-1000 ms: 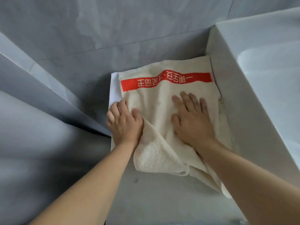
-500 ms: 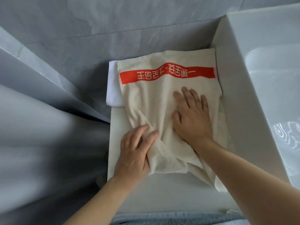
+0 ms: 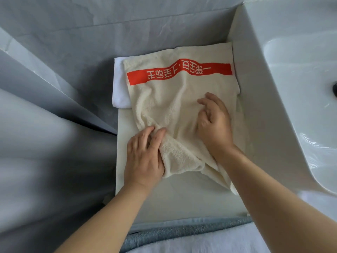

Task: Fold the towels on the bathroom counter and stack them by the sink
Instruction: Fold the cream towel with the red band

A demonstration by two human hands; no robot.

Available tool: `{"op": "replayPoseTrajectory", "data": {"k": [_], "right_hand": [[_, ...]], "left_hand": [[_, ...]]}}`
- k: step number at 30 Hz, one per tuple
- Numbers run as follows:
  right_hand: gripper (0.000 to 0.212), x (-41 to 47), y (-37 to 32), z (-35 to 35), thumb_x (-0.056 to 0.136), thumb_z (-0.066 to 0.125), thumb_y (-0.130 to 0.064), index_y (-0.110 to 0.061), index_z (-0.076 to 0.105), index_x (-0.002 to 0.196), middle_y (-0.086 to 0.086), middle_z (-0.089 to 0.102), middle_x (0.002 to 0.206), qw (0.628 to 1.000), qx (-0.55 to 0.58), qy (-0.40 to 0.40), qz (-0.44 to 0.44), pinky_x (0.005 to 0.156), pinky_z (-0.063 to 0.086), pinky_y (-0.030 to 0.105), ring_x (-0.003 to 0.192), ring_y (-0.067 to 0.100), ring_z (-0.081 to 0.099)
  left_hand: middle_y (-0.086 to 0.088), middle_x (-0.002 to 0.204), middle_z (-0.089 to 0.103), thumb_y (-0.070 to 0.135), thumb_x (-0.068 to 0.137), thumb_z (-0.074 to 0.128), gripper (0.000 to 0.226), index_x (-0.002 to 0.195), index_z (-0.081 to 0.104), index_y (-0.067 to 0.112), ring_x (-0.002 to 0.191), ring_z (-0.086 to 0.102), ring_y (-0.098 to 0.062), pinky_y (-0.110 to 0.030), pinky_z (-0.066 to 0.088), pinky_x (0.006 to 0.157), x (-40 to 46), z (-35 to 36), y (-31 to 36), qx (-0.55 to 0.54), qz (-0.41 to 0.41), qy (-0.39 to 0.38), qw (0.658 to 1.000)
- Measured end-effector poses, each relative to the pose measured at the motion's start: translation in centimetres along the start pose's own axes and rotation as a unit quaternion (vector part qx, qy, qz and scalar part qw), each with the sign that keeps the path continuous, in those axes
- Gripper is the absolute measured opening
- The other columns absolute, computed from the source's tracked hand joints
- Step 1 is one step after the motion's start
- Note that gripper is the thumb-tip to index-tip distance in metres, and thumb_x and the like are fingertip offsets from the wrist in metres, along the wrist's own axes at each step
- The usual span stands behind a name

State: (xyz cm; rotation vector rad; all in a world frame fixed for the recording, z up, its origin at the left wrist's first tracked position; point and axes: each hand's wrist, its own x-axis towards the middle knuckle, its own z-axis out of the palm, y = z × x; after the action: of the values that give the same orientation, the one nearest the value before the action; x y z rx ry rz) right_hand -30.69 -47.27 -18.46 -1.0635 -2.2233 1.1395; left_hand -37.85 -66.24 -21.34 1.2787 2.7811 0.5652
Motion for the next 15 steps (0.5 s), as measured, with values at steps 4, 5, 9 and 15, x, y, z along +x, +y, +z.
{"op": "replayPoseTrajectory", "data": {"k": [4,5,9,15], "right_hand": [[0.042,-6.6,-0.4,-3.5,0.084,0.047,-0.022,-0.015,0.055,0.125,0.001,0.049,0.137,0.998,-0.051,0.040,-0.027,0.106,0.034,0.032,0.126,0.015,0.041],[0.046,-8.2,0.0,-4.3,0.083,0.048,-0.024,-0.014,0.051,0.128,0.003,0.048,0.137,0.997,-0.067,0.037,-0.015,0.106,0.033,0.030,0.126,0.015,0.039],[0.075,-12.2,2.1,-5.9,0.082,0.057,-0.047,-0.014,0.030,0.143,0.007,0.034,0.146,0.981,-0.135,-0.037,0.131,0.112,0.021,0.036,0.134,0.023,0.027],[0.062,-13.7,4.3,-6.4,0.082,0.068,-0.045,-0.012,0.045,0.129,0.007,0.034,0.143,0.952,-0.284,-0.104,0.043,0.106,0.025,0.044,0.125,0.027,0.024]], "left_hand": [[-0.006,0.138,0.045,0.029,0.091,0.041,0.050,0.139,0.048,0.022,0.129,0.043,-0.029,-0.047,0.032,0.111,0.0,0.0,-0.2,-0.017,0.002,0.005,1.000],[-0.007,0.139,0.045,0.025,0.092,0.044,0.048,0.140,0.048,0.020,0.130,0.043,-0.029,-0.048,0.033,0.111,0.0,0.2,-0.2,-0.022,0.005,0.011,1.000],[-0.019,0.130,0.051,0.013,0.096,0.047,0.030,0.122,0.056,0.002,0.122,0.047,-0.036,-0.042,0.035,0.107,-0.1,0.3,0.3,-0.056,-0.056,0.079,0.994],[-0.004,0.086,0.056,0.057,0.091,0.025,0.056,0.073,0.051,0.011,0.104,0.049,-0.031,-0.037,0.032,0.089,-1.7,-1.8,1.6,-0.180,-0.235,0.057,0.954]]}}
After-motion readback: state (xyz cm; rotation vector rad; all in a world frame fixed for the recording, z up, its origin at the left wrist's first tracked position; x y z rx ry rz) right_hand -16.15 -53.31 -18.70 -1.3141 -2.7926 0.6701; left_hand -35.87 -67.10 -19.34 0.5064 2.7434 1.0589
